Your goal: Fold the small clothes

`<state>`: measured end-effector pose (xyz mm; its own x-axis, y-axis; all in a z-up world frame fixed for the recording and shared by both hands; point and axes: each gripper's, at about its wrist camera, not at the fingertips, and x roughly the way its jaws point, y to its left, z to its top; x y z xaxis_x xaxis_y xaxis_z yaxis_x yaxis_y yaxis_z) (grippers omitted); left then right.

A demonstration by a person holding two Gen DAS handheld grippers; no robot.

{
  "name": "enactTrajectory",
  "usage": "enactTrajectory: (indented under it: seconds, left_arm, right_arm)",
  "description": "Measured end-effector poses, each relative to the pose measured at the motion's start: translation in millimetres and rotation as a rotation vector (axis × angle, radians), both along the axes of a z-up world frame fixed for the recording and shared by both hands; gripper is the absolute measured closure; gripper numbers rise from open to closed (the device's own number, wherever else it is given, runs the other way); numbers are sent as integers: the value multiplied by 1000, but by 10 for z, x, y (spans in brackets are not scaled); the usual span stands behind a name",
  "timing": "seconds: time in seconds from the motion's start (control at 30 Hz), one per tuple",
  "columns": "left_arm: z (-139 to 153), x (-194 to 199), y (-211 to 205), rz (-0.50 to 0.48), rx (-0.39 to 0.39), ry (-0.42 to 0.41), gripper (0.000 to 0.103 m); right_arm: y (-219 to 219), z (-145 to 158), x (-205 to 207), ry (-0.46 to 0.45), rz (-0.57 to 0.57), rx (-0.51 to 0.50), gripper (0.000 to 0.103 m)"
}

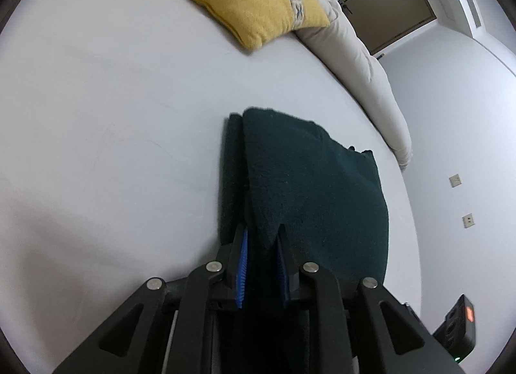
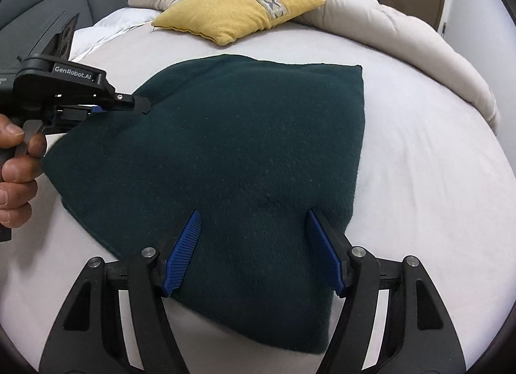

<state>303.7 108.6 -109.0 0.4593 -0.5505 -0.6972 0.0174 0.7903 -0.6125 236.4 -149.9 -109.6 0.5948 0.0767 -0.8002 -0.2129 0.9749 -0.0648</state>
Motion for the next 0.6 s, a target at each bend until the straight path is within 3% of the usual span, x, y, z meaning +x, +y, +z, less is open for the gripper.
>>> enactTrajectory:
  seconds: [0.13, 0.27, 0.37, 0.43, 0.47, 0.6]
  left_arm:
    - [484, -202, -94, 38, 186, -151, 83]
    - [814, -265, -552, -62, 280, -282, 83]
    - [616, -170, -823, -124, 308, -244, 82]
    - [290, -93, -826, -110, 353, -162, 83]
    - [85, -82, -744, -100, 333, -136, 87]
    - [54, -138, -616, -112, 306, -178, 90]
  right_arm:
    - [-150, 233, -123, -51, -28, 81, 40]
    - [-374, 256, -93, -23, -88, 211, 44]
    - [-394, 34, -63, 52, -82, 222, 48]
    - [-383, -57, -99, 53, -63, 192, 48]
    - [-386, -54, -128, 45, -50, 182, 48]
    - [-412, -31, -227, 60, -11, 133, 48]
